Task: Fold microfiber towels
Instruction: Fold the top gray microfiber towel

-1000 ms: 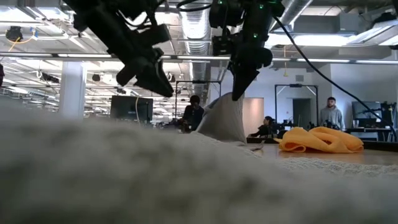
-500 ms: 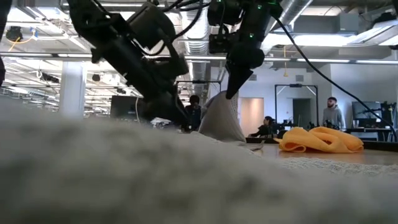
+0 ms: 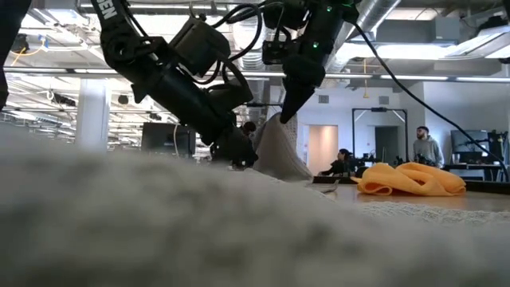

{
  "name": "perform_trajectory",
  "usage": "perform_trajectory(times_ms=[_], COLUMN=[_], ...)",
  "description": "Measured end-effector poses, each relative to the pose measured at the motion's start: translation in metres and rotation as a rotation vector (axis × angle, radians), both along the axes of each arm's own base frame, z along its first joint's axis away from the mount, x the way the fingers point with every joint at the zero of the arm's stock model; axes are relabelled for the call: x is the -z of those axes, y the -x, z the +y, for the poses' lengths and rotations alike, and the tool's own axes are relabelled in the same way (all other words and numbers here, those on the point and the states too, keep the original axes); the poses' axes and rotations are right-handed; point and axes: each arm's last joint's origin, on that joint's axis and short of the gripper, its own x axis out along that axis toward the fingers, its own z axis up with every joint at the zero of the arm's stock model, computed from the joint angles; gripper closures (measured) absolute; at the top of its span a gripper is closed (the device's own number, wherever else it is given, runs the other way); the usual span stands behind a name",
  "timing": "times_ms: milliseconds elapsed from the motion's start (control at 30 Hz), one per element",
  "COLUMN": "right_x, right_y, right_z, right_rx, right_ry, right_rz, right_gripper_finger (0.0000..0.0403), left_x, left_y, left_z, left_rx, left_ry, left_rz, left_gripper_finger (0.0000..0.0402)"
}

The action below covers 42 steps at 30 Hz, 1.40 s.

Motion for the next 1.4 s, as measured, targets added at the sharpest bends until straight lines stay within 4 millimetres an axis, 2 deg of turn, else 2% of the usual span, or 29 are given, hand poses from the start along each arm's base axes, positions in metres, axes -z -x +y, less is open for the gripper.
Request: perform_trajectory(times_ms=[600, 867, 1067, 1400], right_x=[-0.005, -0.027, -0.039, -0.057], right_y=[-0.006, -0.013, -0.014, -0.013], right_z=[-0.001, -0.001, -0.001, -0.001], right_rx=[0.021, 0.019, 0.014, 0.015], right_ry=[-0.005, 0.003, 0.004, 0.004], right_rz=[-0.07, -0.139, -0.149, -0.144], right_gripper_finger=[0.0395, 0.0394, 0.0394, 0.0394], left_x=[-0.002, -0.002, -0.002, 0.008], left_y=[0.001, 0.001, 0.002, 0.01], left_z=[0.021, 0.022, 0.024, 0.024], left_rx=[-0.086, -0.08, -0.153, -0.197], left_ry=[0.089, 0.098, 0.058, 0.079], left_rz=[-0.092, -0.092, -0.087, 0.018], left_gripper_finger=[0.0274, 0.0274, 0.0274, 0.0274])
